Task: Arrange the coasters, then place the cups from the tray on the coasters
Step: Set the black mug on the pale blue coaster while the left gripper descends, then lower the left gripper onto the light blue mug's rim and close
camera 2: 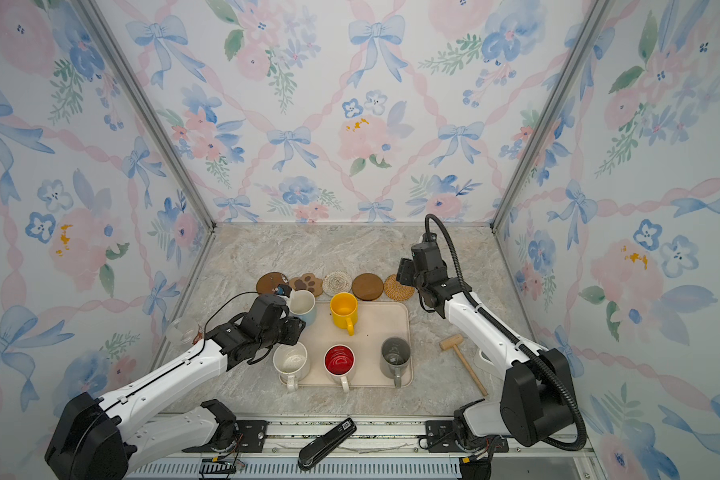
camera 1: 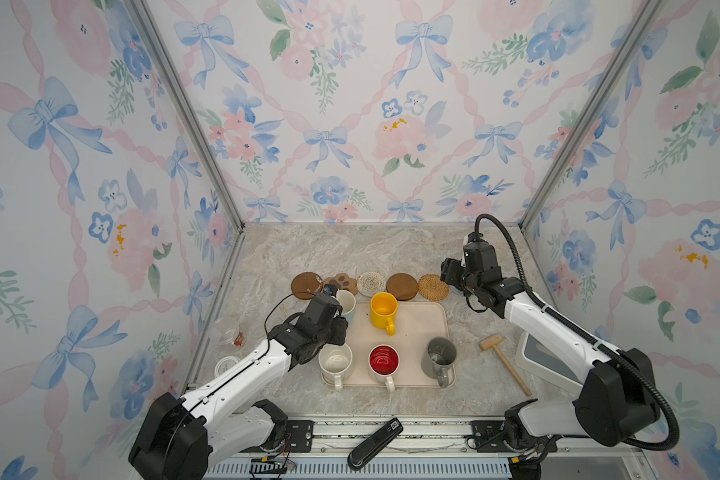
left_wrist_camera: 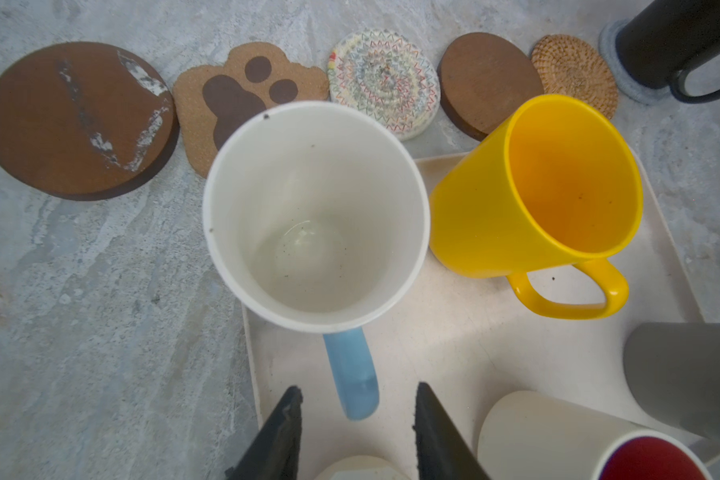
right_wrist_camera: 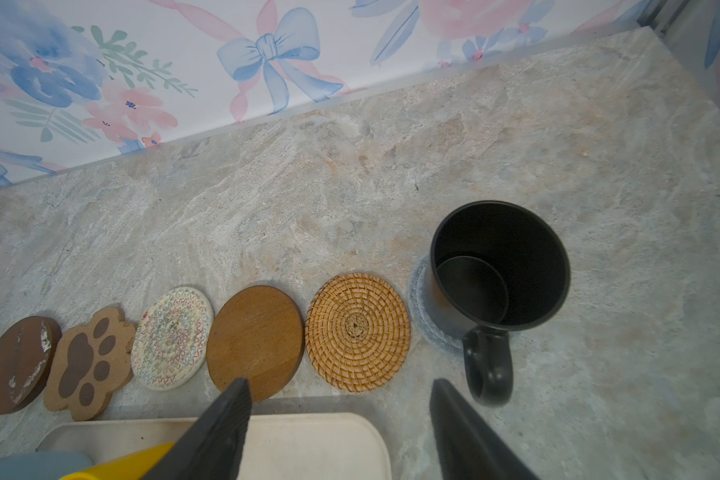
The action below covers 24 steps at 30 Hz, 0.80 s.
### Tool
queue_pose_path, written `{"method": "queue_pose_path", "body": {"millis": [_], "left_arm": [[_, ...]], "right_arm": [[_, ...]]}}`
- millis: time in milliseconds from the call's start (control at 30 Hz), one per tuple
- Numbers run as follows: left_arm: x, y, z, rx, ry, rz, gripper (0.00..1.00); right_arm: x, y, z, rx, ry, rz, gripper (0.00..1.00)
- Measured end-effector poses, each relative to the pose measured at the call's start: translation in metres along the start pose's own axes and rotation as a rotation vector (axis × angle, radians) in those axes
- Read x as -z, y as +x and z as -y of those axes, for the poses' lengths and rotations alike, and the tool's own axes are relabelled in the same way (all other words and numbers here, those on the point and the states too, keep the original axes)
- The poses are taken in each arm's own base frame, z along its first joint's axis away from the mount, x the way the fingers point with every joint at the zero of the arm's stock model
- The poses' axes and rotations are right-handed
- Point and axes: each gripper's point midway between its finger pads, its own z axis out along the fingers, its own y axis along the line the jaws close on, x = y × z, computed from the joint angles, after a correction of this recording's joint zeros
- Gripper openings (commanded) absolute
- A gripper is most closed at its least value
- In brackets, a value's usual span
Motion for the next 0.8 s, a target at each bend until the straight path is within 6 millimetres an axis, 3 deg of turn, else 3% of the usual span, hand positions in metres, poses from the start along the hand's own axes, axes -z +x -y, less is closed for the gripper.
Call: {"method": "queue_pose_path", "body": {"millis": [600,800], "left_arm": [[-0.019,0.003,-0.008,0.033,-0.092,-0.044,0.4],[-0.022,0.004,-0.013,0.045,-0.127,-0.045,0.34]], "right_arm": [[-0.005,0.003,0.002,-0.002,0.007,-0.01,0.72],[-0.006,0.003,0.003,-0.01,0.007,-0.015,0.72]]}}
